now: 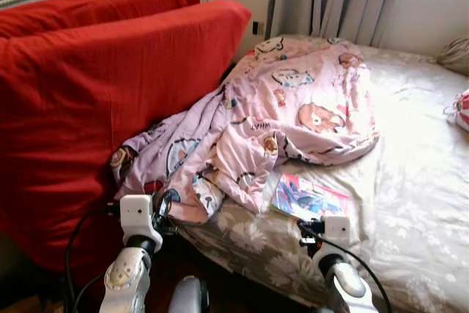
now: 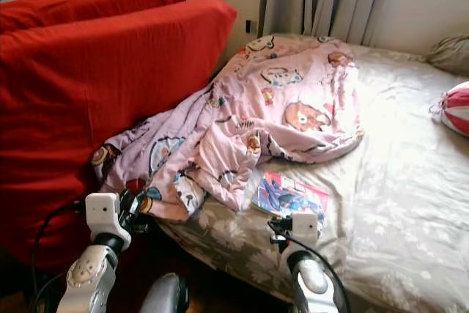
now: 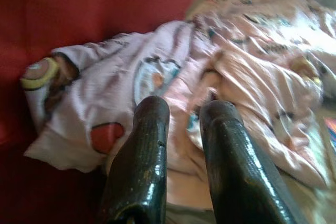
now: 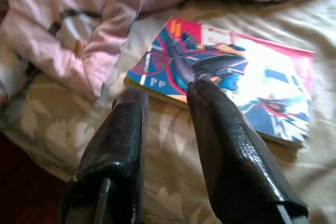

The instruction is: Clean up the room

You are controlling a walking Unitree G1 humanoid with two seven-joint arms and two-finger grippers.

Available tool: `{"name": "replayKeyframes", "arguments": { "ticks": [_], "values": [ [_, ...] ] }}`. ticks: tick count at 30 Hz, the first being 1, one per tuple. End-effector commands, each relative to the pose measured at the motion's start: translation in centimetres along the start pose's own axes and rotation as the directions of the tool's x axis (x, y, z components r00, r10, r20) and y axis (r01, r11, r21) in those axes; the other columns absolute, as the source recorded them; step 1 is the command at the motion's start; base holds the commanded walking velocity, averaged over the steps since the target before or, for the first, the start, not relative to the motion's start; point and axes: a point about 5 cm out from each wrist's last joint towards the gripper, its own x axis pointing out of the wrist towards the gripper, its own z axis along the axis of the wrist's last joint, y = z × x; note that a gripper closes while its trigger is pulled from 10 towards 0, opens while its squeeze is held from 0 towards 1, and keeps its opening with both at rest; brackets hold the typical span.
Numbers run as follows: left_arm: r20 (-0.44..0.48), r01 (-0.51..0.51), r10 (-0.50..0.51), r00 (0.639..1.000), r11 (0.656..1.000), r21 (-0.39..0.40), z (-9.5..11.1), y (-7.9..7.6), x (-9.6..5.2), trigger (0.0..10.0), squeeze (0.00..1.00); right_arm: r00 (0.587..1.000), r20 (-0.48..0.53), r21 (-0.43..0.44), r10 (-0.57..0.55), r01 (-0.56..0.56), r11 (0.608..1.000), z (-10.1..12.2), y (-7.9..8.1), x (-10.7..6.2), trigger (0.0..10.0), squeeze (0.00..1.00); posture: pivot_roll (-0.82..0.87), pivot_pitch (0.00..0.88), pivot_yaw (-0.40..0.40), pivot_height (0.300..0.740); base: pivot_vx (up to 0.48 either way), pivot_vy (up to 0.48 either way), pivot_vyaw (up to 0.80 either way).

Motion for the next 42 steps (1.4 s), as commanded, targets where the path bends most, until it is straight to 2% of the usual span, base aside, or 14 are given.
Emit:
{"name": "replayKeyframes", "arguments": {
  "ticks": [1, 5, 9, 12, 18, 21, 26, 30, 42],
  "values": [
    [-0.016, -0.017, 0.017, 1.000, 1.000, 0.007, -0.2, 0.6, -0.2, 10.0, 0.00, 0.999, 0.020, -0.001, 0.029, -0.029, 1.000, 0.6, 0.8, 0.5, 10.0, 0.00, 0.05, 0.000, 0.014, 0.601, 0.300, 0.000, 0.80],
    [-0.015, -0.017, 0.017, 1.000, 1.000, 0.006, -0.2, 0.6, -0.2, 10.0, 0.00, 0.999, 0.022, 0.009, 0.031, -0.031, 0.999, 0.6, 0.8, 0.5, 10.0, 0.00, 0.05, 0.000, 0.014, 0.601, 0.299, 0.000, 0.80],
    [-0.015, -0.013, 0.013, 1.000, 1.000, 0.006, -0.2, 0.5, -0.2, 10.0, 0.00, 1.000, 0.024, 0.026, 0.011, -0.012, 1.000, 0.7, 0.6, 0.5, 10.0, 0.00, 0.05, 0.000, 0.014, 0.601, 0.305, 0.000, 0.00],
    [-0.015, -0.012, 0.012, 1.000, 1.000, 0.005, -0.2, 0.5, -0.2, 10.0, 0.00, 1.000, 0.016, 0.020, -0.022, 0.022, 1.000, 0.6, 0.2, 0.4, 10.0, 0.00, 0.05, 0.000, 0.015, 0.601, 0.301, 0.000, 0.00],
    [-0.016, -0.010, 0.010, 1.000, 1.000, 0.007, -0.2, 0.5, -0.2, 10.0, 0.00, 0.993, 0.013, 0.090, -0.119, 0.117, 0.989, 0.8, -0.9, 0.5, 10.0, 0.00, 0.05, 0.000, 0.015, 0.601, 0.202, 0.000, 0.00],
    [-0.021, -0.006, 0.006, 1.000, 1.000, 0.008, -0.2, 0.5, -0.3, 10.0, 0.00, 0.965, 0.004, 0.157, -0.261, 0.257, 0.954, 1.1, -2.9, 0.2, 10.0, 0.00, 0.06, 0.000, 0.017, 0.601, 0.000, 0.000, 0.00],
    [-0.024, -0.002, 0.002, 1.000, 1.000, 0.009, -0.2, 0.5, -0.4, 10.0, 0.00, 0.951, 0.002, 0.187, -0.308, 0.302, 0.935, 1.2, -3.7, 0.1, 10.0, 0.00, 0.06, 0.000, 0.017, 0.601, 0.000, 0.000, 0.00],
    [-0.028, 0.005, -0.005, 1.000, 1.000, 0.009, -0.3, 0.4, -0.4, 10.0, 0.00, 0.922, -0.048, 0.243, -0.385, 0.384, 0.891, 0.8, -5.1, -0.3, 10.0, 0.00, 0.06, 0.000, 0.022, 0.601, 0.000, 0.000, 0.00],
    [-0.035, 0.020, -0.019, 0.999, 1.000, 0.015, -0.2, 0.2, -0.5, 10.0, 0.00, 0.908, -0.109, 0.222, -0.405, 0.419, 0.880, 0.8, -6.0, -0.3, 10.0, 0.00, 0.08, 0.000, 0.033, 0.601, 0.000, 0.000, 0.00]
  ]
}}
